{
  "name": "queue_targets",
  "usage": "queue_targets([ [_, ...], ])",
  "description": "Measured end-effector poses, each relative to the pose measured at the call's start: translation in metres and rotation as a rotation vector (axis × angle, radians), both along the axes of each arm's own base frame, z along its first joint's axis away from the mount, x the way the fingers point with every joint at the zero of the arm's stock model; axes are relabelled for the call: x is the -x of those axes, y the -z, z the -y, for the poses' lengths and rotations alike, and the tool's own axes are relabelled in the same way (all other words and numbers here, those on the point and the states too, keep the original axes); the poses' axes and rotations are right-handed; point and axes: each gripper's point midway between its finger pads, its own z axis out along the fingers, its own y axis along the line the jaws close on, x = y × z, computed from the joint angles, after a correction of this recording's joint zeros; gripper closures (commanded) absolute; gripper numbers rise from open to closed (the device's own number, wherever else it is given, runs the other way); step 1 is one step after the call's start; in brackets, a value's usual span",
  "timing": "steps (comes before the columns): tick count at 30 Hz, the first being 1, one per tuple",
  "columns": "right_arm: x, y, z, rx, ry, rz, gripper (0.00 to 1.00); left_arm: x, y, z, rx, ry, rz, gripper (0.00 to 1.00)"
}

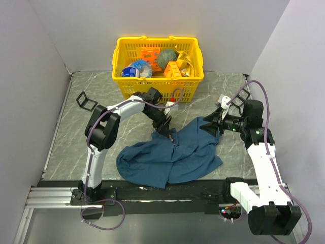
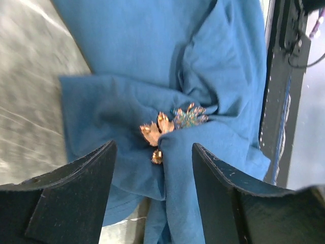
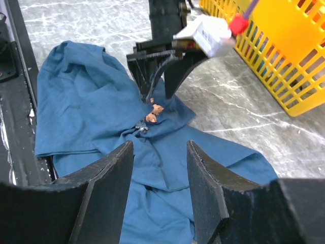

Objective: Remove the brooch from the garment
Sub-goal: Remove the brooch from the clothes.

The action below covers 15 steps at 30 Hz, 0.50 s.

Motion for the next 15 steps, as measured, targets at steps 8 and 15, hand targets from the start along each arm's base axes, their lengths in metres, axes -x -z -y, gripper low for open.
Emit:
queue_targets([
  [8, 0.007, -0.004, -0.002, -0.014, -0.014, 0.019, 0.47, 0.014, 0.021, -0.006, -0.050, 0.020, -0.087, 0.37],
  [15, 0.006, -0.003, -0.002, -0.016, -0.012, 0.022, 0.48, 0.022, 0.023, 0.000, -0.035, 0.049, -0.120, 0.66],
])
